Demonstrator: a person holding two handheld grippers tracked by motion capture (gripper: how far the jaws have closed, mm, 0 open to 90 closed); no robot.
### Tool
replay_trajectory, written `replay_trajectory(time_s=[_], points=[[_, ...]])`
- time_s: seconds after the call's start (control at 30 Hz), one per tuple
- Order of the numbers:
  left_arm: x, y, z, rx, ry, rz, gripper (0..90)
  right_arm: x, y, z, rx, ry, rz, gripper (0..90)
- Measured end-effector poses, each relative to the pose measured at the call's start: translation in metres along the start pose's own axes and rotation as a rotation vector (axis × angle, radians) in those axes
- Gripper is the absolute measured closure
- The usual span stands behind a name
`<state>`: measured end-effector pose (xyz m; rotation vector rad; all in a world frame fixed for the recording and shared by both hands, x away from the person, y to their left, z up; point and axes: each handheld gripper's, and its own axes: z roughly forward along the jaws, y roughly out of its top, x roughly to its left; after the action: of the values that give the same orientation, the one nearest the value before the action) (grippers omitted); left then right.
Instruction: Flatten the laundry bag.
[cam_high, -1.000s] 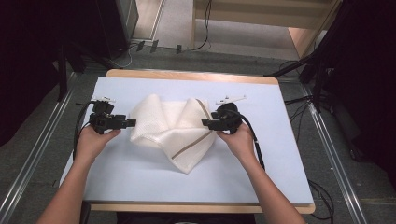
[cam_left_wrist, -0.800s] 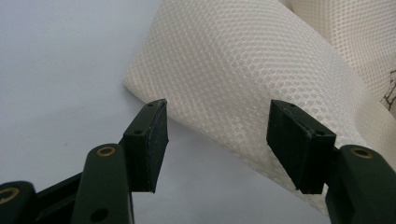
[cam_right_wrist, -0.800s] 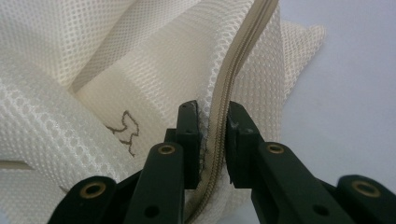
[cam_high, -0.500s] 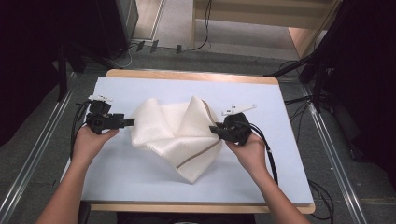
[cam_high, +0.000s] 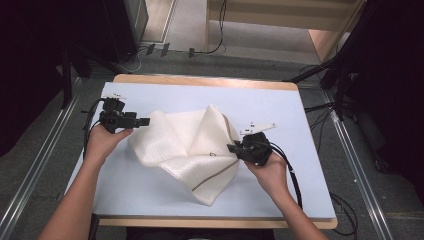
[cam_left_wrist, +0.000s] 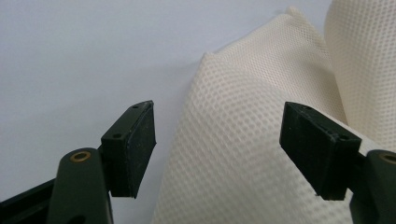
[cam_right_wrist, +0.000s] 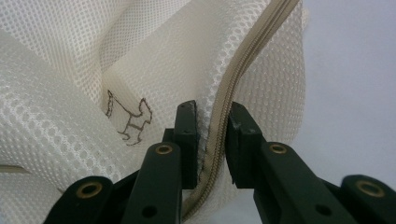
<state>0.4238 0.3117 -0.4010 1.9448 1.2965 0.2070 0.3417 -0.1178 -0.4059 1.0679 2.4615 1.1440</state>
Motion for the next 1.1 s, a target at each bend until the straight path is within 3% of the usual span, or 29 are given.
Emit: replay_trajectory(time_s=[0.13,0.37,0.43,0.57,0.6,0.63,0.8,0.93,0.97,1.1], points=[[0.004,0.003,0.018,0.027,-0.008,0.011,25.1,0.003,-0.003,0.005,0.012,-0.001,0.001,77.7],[0.009,-0.005,0.056,0.122,0.052,0.066,25.2,0.004,-0.007,0.011,0.008,-0.019,-0.002,77.5],[0.009,-0.007,0.058,0.129,0.054,0.069,25.3,0.003,-0.008,0.011,0.008,-0.020,-0.002,77.5],[0.010,-0.010,0.059,0.095,0.053,0.063,29.4,0.003,-0.009,0.012,0.004,-0.018,-0.002,77.5],[0.009,-0.011,0.059,0.090,0.048,0.064,32.1,0.003,-0.009,0.012,0.003,-0.019,0.001,77.5],[0.008,-0.013,0.057,0.098,0.014,0.069,44.6,0.002,-0.009,0.013,0.002,-0.016,0.005,77.5],[0.002,-0.015,0.058,0.118,0.004,0.092,57.9,0.001,-0.008,0.013,0.002,-0.015,0.006,77.5],[-0.001,-0.017,0.058,0.110,0.049,0.130,68.5,0.000,-0.008,0.014,0.003,-0.010,0.013,77.5],[-0.001,-0.018,0.058,0.105,0.052,0.135,76.9,0.000,-0.008,0.014,0.001,-0.008,0.014,77.5],[0.003,-0.019,0.057,0.108,0.014,0.082,84.4,0.000,-0.008,0.014,0.001,-0.010,0.013,77.6]])
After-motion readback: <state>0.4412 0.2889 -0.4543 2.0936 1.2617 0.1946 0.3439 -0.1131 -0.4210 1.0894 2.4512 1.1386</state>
